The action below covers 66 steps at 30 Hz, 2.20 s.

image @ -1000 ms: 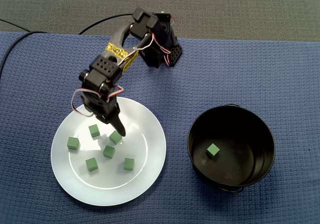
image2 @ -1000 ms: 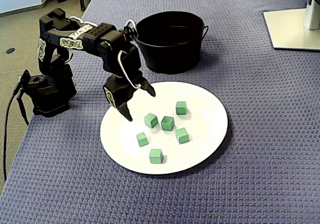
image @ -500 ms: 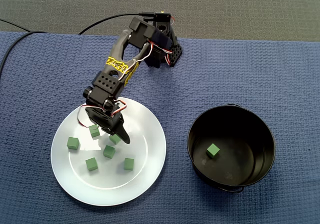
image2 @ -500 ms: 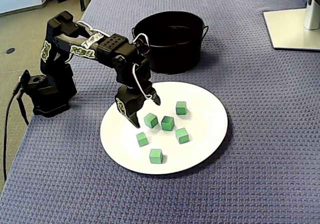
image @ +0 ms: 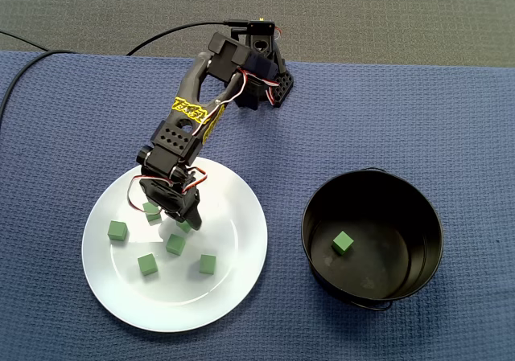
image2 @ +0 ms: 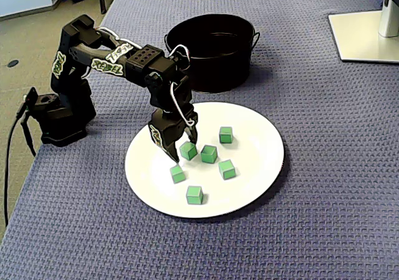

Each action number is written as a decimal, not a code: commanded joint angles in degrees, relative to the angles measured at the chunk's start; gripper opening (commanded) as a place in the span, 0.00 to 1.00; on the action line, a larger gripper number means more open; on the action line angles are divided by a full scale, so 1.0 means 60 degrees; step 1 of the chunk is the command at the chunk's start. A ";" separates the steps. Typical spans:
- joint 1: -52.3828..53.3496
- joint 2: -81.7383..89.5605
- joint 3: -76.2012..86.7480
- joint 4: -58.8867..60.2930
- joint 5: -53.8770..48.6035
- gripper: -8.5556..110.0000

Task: Pick up the items on the white plate and put them in the black container.

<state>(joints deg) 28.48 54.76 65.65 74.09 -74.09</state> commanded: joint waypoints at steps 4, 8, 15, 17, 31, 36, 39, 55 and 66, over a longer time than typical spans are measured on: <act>-0.0044 0.0103 -0.0132 -0.0234 0.0234 0.07; -0.0044 0.0381 -0.0015 -0.0249 0.0396 0.07; 0.0117 0.3018 -0.0352 0.1230 0.1318 0.07; 0.0132 0.4204 -0.0601 0.1758 0.1641 0.07; -0.6123 0.8203 -0.4600 0.3354 0.5376 0.07; -0.8101 0.4761 -0.5728 0.2988 0.6416 0.07; -0.8584 0.2798 -0.6123 0.3076 0.6738 0.07; -0.9185 -0.0527 -0.6548 0.3838 0.7339 0.60; -0.4351 0.5391 -0.4614 0.5317 0.3208 0.51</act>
<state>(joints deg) -11.43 74.62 34.54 101.78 -43.86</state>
